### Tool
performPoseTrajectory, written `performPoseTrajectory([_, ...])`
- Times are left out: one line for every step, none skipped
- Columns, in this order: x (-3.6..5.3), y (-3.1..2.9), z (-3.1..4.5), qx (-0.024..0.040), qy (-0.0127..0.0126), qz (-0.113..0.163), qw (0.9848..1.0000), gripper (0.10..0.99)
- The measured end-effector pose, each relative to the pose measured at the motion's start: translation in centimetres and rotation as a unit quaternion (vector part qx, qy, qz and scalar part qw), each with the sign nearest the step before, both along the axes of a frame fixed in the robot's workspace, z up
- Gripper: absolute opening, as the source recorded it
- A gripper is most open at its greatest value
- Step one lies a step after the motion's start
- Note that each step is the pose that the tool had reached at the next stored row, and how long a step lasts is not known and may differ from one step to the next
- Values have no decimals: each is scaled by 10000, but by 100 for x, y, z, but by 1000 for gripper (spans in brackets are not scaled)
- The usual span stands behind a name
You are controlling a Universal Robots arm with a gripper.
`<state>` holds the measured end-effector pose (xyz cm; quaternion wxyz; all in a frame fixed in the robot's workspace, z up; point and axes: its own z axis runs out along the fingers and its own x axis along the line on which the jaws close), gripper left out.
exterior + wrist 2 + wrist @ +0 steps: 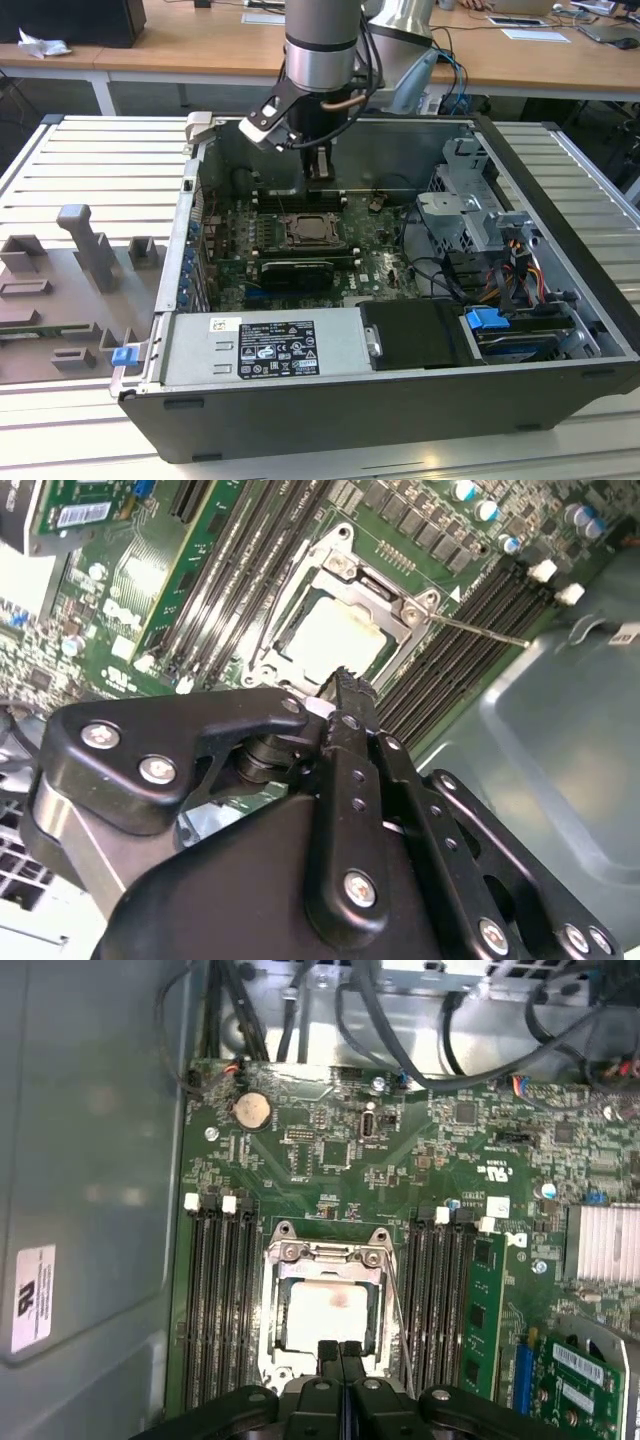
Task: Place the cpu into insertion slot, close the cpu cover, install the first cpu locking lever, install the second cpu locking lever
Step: 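Install the first cpu locking lever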
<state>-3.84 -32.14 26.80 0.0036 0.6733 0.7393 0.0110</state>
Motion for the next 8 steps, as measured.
performPoseTrajectory([0, 0, 0, 0, 0, 118, 9999, 106])
performPoseTrajectory([0, 0, 0, 0, 0, 196, 9998, 106])
performPoseTrajectory([0, 0, 0, 0, 0, 292, 9996, 106])
performPoseTrajectory([0, 0, -1, 0, 0, 387, 9993, 106])
performPoseTrajectory([0, 0, -1, 0, 0, 471, 9989, 106])
performPoseTrajectory([0, 0, -2, 1, 0, 586, 9983, 106])
performPoseTrajectory([0, 0, -3, 0, 0, 700, 9975, 106])
performPoseTrajectory([0, 0, -3, 0, 0, 777, 9970, 106])
